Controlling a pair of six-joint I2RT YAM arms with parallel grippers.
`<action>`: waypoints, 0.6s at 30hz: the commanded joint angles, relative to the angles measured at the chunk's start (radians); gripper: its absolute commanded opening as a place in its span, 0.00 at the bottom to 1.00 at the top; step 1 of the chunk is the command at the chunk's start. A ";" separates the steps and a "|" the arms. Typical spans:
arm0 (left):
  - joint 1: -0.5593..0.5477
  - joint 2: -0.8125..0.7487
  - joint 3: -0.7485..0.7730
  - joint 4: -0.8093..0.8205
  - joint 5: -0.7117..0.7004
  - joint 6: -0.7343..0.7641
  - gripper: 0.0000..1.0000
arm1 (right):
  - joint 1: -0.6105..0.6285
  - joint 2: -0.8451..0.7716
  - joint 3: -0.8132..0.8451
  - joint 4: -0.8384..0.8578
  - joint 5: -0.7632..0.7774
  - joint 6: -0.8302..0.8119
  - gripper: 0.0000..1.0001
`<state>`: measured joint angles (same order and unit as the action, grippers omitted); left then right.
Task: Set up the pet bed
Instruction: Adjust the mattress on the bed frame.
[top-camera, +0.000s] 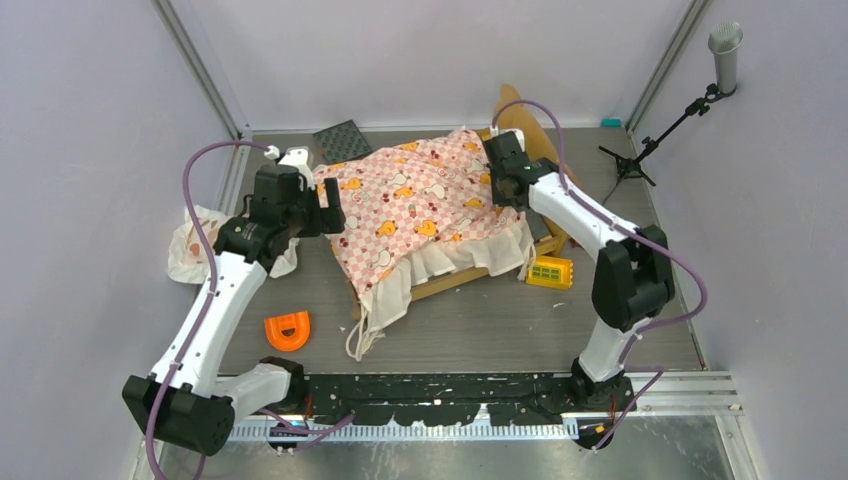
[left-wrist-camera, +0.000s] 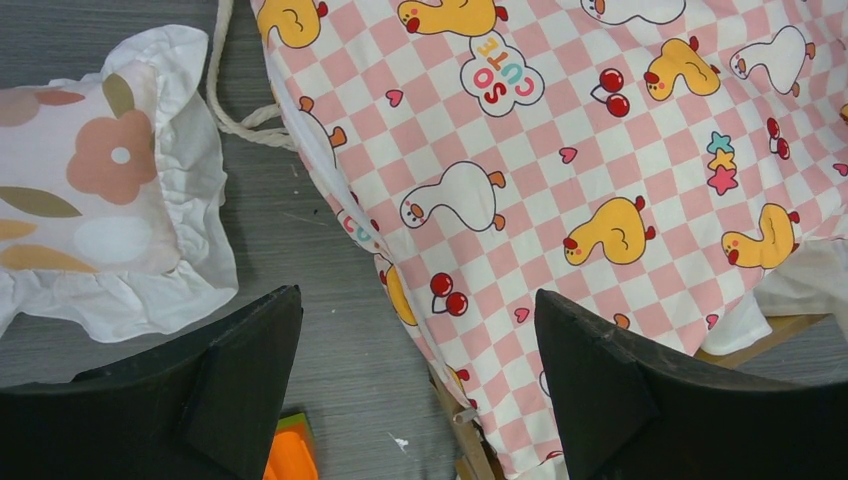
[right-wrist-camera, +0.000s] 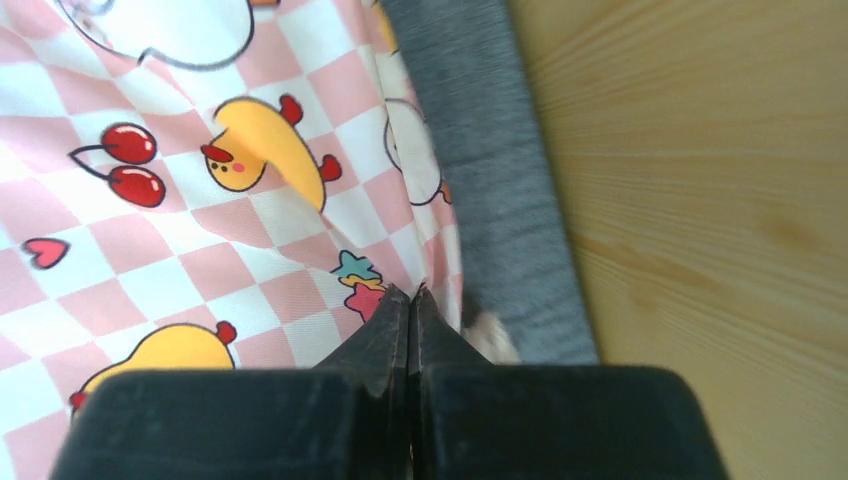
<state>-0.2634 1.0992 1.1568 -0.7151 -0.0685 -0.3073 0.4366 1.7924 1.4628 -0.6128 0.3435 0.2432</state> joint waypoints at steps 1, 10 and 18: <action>0.001 -0.027 0.005 0.019 0.021 -0.008 0.88 | -0.003 -0.185 0.005 -0.029 0.137 0.005 0.01; 0.001 -0.013 0.001 0.020 0.064 -0.021 0.86 | -0.003 -0.286 -0.017 -0.098 0.230 0.028 0.01; 0.001 -0.001 0.004 0.015 0.096 -0.015 0.85 | -0.003 -0.349 -0.053 -0.116 0.291 0.062 0.01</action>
<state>-0.2634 1.0954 1.1568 -0.7155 -0.0124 -0.3157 0.4366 1.5196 1.4136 -0.7162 0.5423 0.2764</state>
